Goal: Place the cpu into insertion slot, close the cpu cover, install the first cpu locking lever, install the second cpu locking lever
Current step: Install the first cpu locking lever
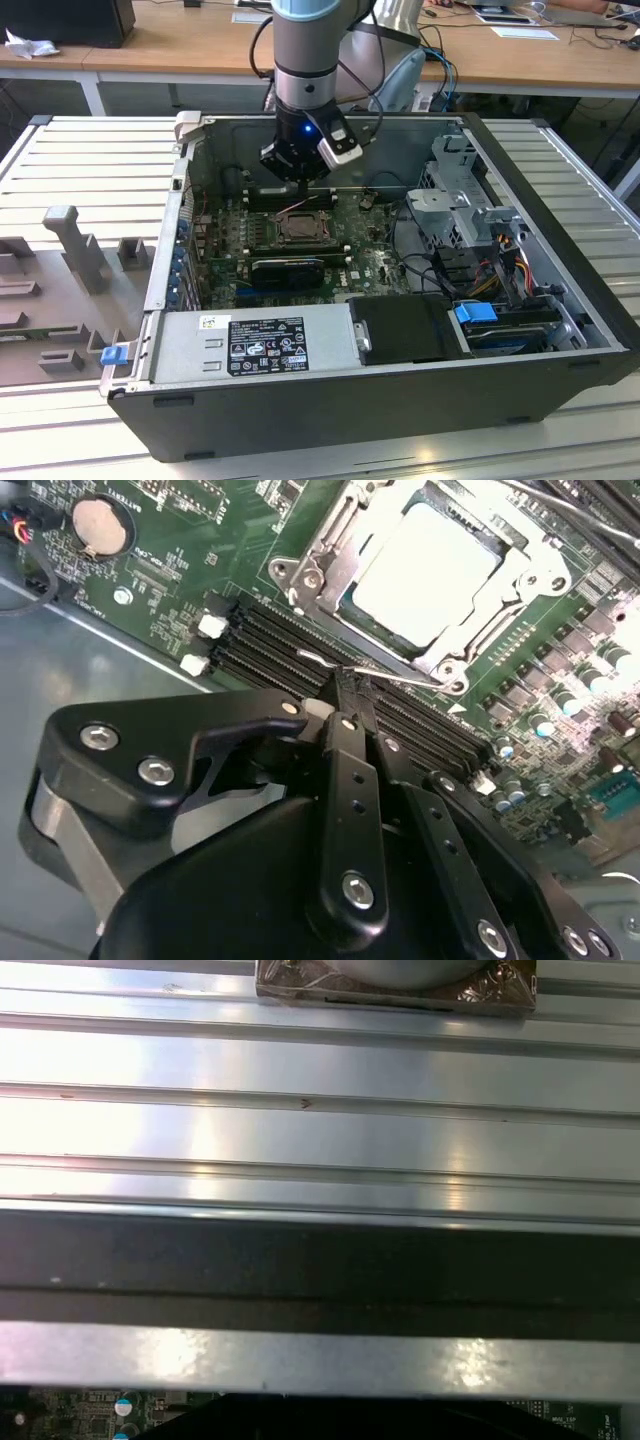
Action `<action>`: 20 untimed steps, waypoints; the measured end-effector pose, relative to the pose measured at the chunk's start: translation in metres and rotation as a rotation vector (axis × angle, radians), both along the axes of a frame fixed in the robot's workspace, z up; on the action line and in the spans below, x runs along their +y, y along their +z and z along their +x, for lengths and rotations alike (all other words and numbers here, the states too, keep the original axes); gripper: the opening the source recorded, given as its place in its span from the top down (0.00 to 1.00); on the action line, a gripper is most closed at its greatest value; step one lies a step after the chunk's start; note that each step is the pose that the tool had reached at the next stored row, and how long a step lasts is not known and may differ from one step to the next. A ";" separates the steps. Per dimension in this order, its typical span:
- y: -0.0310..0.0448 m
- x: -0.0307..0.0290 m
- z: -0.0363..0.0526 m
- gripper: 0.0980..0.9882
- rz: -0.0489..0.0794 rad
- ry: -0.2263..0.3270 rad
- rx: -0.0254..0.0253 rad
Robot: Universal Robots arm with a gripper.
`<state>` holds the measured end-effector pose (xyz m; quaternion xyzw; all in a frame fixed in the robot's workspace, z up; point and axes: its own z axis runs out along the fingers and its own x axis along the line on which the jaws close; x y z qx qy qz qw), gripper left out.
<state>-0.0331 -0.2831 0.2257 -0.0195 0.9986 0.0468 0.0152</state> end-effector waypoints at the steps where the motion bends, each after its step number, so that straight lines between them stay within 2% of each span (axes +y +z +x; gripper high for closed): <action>1: -0.0003 -0.0005 0.0001 0.99 0.000 0.001 -0.0001; 6: -0.0033 -0.0015 0.0009 0.99 0.000 0.002 -0.0002; 16: -0.0161 -0.0015 0.0127 0.99 0.000 0.002 -0.0001; 20: -0.0183 -0.0016 0.0135 0.99 0.000 0.002 0.0001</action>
